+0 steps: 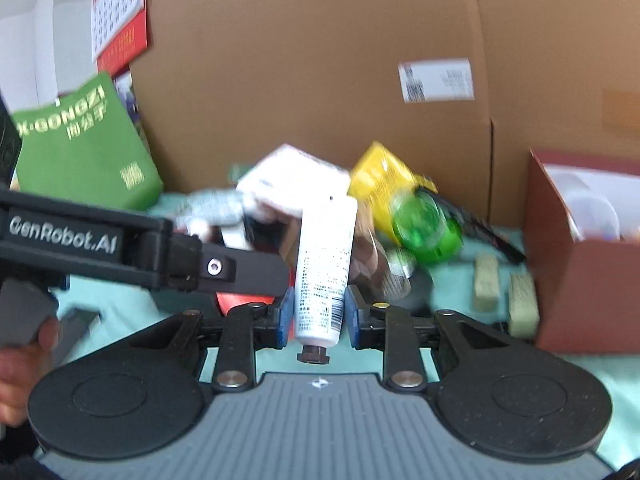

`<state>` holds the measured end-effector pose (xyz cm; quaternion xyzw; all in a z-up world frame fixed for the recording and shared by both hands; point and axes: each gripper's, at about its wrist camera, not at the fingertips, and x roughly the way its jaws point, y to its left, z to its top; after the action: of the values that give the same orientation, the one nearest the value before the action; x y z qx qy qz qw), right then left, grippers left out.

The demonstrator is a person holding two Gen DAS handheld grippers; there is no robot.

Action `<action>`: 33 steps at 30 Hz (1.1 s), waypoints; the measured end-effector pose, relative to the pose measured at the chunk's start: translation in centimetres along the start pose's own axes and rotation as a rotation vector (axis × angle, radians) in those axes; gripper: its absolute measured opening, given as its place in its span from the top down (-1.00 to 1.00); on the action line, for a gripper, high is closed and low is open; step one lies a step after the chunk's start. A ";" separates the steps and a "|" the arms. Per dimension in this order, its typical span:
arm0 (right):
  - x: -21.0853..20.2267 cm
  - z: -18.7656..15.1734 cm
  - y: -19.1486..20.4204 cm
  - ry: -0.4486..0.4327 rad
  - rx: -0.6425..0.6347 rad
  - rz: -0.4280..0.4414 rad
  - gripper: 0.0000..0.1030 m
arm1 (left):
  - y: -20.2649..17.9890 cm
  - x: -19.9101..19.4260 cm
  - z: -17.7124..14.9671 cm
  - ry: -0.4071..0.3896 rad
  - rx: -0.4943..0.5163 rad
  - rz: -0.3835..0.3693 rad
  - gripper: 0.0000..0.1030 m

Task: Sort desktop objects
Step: 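Grasp the white tube with the left tool while the right tool grips its cap end, then carry the white tube over the red box and open both tools to release it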

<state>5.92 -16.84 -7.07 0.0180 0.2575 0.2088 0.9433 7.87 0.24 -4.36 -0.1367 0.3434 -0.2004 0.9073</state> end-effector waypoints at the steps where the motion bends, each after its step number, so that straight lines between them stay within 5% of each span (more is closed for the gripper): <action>1: 0.0 -0.7 -0.2 0.020 0.004 -0.009 0.50 | -0.1 0.8 -0.4 0.029 -0.008 -0.014 -0.36; 5: -0.3 -3.2 -0.7 0.066 0.007 -0.046 0.51 | -1.1 3.8 -2.0 0.127 0.001 -0.017 -0.36; 13: -1.3 -3.5 -0.6 0.092 -0.032 -0.065 0.42 | -1.8 5.2 -2.1 0.132 0.010 0.002 -0.34; 18: -1.0 -3.6 -0.5 0.111 -0.037 -0.065 0.40 | -2.5 6.0 -1.6 0.159 0.015 0.001 0.09; 25: -0.7 -3.9 -0.6 0.125 -0.036 -0.072 0.39 | -2.7 6.5 -1.2 0.164 -0.011 0.015 0.04; 28: -0.7 -3.9 -0.5 0.127 -0.049 -0.074 0.38 | -3.1 7.0 -0.9 0.181 0.018 0.055 0.32; 33: -0.5 -3.9 -0.5 0.127 -0.045 -0.086 0.39 | -2.9 7.3 -0.9 0.177 0.004 0.050 0.28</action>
<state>3.74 -17.79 -10.28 -0.0274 0.3128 0.1744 0.9333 11.46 -5.80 -8.03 -0.1081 0.4251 -0.1894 0.8785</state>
